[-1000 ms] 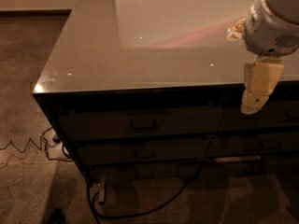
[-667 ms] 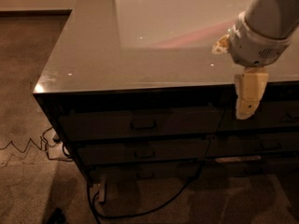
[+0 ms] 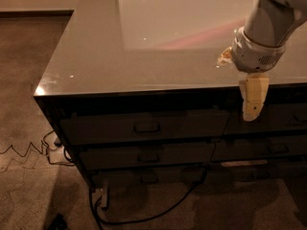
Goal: Open top drawer
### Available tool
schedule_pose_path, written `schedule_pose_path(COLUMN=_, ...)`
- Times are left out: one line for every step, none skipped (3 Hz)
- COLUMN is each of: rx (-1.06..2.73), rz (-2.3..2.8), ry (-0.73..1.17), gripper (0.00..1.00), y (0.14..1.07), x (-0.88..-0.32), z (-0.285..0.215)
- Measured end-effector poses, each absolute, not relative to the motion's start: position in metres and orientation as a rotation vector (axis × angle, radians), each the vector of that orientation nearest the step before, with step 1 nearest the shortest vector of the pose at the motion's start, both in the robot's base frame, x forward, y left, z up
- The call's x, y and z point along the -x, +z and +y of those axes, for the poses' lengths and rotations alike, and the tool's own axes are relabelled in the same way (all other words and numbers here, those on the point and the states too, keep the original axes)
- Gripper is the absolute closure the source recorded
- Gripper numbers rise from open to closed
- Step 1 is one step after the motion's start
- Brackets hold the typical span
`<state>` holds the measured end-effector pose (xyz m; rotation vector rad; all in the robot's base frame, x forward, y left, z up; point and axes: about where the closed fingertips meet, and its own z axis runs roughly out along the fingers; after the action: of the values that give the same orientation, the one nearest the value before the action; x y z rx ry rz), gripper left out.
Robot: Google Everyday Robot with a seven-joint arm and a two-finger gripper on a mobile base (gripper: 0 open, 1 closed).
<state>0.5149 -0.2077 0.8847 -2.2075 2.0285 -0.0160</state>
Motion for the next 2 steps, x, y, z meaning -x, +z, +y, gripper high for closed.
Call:
schedule_pose_path(rx=2.222, rz=2.085, ry=0.016, gripper=0.0, y=0.858, x=-0.513, z=-0.222)
schedule_pose_path(rx=2.254, rz=2.143, ry=0.009, gripper=0.0, y=0.833, x=-0.505, z=-0.231)
